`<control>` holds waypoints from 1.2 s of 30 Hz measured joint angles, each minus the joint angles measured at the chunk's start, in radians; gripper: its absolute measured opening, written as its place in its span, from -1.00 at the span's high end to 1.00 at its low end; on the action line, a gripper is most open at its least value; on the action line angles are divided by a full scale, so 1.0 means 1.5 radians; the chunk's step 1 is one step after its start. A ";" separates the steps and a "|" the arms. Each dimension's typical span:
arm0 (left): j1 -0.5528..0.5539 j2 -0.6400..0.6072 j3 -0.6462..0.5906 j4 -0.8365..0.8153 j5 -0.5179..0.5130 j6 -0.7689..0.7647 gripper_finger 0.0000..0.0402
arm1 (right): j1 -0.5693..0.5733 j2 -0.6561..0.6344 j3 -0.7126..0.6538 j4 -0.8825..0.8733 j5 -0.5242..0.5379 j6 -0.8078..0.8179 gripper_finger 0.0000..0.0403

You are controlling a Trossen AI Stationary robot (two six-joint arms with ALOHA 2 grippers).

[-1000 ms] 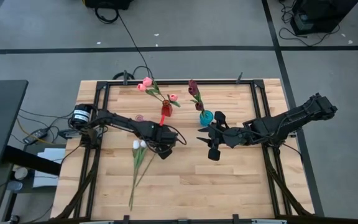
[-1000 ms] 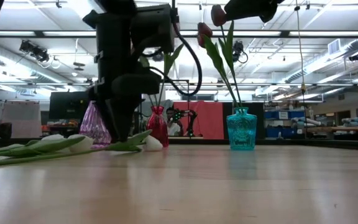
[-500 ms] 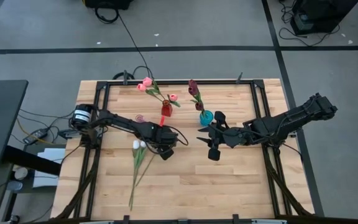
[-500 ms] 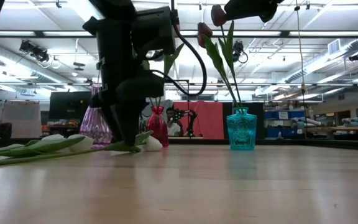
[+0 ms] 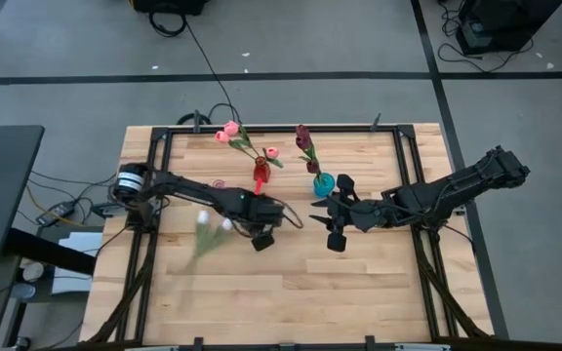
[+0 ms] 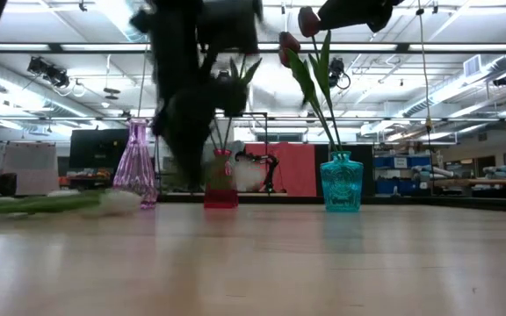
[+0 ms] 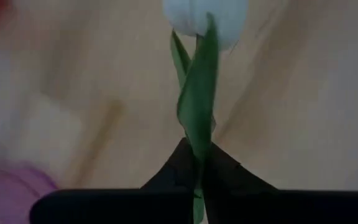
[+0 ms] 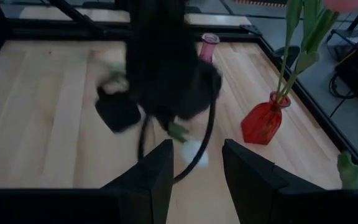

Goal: Sort flowers into vase by color
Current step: Put the white tulip into the purple vase

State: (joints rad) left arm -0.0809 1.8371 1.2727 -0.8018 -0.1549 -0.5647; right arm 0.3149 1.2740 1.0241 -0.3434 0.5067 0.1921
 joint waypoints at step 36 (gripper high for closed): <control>-0.101 -0.596 -0.090 0.305 -0.338 0.471 0.91 | 0.020 -0.033 -0.001 0.000 0.048 -0.006 0.26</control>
State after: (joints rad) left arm -0.2321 0.9424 1.1370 -0.3449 -0.6613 0.1421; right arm 0.3454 1.2247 1.0229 -0.3442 0.5794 0.1832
